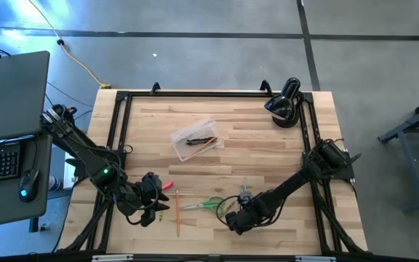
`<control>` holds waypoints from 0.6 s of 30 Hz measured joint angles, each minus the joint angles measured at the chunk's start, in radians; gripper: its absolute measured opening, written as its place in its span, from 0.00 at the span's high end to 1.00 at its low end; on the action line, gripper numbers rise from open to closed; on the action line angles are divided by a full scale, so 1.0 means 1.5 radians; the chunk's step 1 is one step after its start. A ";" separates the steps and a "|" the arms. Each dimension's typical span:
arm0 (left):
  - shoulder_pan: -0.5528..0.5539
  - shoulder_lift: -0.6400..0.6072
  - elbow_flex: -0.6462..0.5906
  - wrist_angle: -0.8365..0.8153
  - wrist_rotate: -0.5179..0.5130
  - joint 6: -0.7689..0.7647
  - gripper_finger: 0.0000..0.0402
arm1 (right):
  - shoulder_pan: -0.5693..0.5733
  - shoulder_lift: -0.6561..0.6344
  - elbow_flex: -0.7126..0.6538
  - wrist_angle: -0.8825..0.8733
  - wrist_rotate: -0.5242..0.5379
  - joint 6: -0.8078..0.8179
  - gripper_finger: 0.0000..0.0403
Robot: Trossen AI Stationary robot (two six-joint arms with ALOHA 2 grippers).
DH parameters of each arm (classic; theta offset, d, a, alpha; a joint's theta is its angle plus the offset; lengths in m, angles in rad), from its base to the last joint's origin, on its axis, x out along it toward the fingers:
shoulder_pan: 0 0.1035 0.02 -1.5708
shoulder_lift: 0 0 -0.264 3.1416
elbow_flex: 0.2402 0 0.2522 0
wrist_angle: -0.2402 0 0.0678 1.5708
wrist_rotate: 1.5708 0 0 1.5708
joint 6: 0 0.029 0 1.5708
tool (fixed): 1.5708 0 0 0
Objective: Pick & place school supplies into a supply box
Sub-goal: Put the right blue pencil into the supply box
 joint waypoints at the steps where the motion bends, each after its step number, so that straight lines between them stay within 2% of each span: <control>1: 0.000 0.000 0.000 0.000 0.000 0.000 0.55 | -0.001 0.000 0.000 -0.001 0.000 0.000 0.81; 18: 0.000 0.000 0.000 0.000 0.000 0.000 0.55 | -0.004 0.000 0.000 -0.012 -0.010 0.000 0.81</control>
